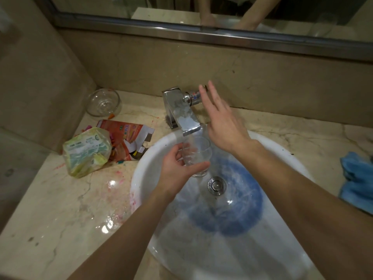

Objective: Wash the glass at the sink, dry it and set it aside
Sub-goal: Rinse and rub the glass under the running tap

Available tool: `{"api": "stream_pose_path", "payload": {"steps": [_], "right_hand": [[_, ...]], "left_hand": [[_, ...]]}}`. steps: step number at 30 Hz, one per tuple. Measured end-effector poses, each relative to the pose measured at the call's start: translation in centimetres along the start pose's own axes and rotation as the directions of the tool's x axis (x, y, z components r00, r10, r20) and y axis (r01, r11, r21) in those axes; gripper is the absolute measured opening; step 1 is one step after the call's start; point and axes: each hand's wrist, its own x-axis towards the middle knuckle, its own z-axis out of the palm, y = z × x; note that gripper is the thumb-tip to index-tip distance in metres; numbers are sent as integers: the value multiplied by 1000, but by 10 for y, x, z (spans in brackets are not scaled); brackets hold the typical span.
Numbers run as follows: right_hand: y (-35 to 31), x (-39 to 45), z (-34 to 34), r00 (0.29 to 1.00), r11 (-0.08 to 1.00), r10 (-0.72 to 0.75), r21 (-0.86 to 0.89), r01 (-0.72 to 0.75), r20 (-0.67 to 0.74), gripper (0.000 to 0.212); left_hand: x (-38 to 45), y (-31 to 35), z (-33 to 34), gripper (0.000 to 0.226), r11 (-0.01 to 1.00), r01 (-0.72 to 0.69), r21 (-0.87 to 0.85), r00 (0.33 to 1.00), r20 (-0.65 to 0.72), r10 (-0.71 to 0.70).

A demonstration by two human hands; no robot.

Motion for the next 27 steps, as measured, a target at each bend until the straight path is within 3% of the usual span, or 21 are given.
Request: {"api": "stream_pose_path", "payload": {"steps": [2, 4, 7, 9, 13, 16, 20, 27], "right_hand": [[-1, -12, 6, 992, 974, 57, 224, -32, -109, 82], [-5, -25, 16, 969, 882, 204, 456, -119, -141, 63], [-12, -48, 34, 917, 640, 399, 720, -268, -13, 36], [-14, -61, 44, 904, 456, 408, 829, -323, 128, 35], [-18, -76, 56, 905, 319, 268, 856, -406, 330, 62], [-20, -73, 58, 886, 196, 295, 885, -422, 357, 71], [-20, -63, 58, 880, 230, 320, 873, -431, 350, 69], [-13, -53, 57, 871, 176, 287, 872, -457, 398, 65]], "left_hand": [[0, -1, -1, 66, 1000, 1, -1, 1000, 0, -1], [0, -3, -1, 62, 1000, -1, -1, 1000, -5, 1], [2, -6, -2, 63, 1000, -1, -6, 1000, -18, 1], [4, -8, -2, 66, 1000, -10, 1, 1000, -26, 10], [10, -7, -2, 67, 998, -46, 32, 999, -27, 47], [13, -10, -4, 73, 996, -81, 43, 997, -12, 81], [14, -12, -5, 84, 996, -84, 14, 996, 31, 83], [18, -9, -11, 89, 993, -111, 34, 980, 167, 104]]}}
